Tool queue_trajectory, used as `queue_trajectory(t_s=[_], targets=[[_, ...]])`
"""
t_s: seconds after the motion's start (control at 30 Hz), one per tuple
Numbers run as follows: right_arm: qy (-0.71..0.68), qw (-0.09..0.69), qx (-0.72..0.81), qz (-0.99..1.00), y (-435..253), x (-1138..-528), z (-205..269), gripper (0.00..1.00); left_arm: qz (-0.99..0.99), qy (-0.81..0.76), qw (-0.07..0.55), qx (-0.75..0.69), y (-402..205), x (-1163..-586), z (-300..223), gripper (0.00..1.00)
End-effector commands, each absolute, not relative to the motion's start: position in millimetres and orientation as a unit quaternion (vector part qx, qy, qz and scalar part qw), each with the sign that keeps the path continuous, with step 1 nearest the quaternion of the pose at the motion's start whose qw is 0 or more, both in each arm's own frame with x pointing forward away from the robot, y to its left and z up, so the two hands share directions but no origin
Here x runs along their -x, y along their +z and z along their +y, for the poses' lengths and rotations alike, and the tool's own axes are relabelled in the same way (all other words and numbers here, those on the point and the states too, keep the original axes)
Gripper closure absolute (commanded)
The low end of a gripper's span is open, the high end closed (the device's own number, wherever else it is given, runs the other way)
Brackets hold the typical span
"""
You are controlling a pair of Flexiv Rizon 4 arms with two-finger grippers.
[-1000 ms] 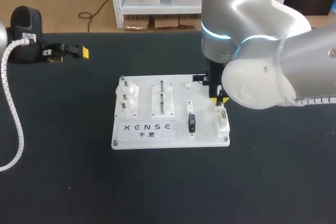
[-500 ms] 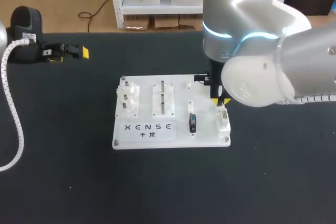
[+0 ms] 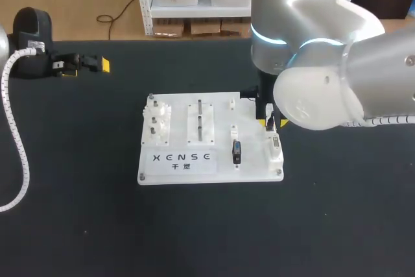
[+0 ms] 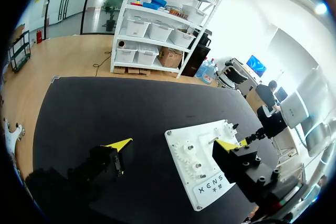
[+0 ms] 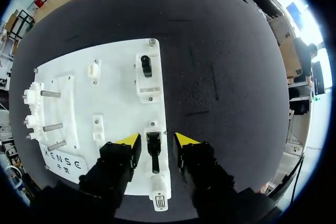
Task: Insert the USB connector, Ethernet cable, and multi-pin plug into their matching sockets one by one.
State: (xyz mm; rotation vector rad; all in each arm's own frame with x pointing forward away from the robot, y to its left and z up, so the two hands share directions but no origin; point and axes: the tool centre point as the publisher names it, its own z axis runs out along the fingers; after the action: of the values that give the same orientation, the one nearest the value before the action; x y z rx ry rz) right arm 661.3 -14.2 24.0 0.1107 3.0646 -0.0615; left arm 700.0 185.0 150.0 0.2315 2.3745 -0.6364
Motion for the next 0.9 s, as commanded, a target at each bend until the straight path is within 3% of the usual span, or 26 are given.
queue_trajectory(t_s=[0.03,0.9], targets=[[-0.016,0.051,-0.034,0.998,37,-653,-12,0.00,0.908,-0.243,0.330,-0.089,150,-700,185,0.00],[0.010,0.060,0.023,0.998,62,-608,55,0.00,0.908,-0.243,0.330,-0.089,150,-700,185,0.00]])
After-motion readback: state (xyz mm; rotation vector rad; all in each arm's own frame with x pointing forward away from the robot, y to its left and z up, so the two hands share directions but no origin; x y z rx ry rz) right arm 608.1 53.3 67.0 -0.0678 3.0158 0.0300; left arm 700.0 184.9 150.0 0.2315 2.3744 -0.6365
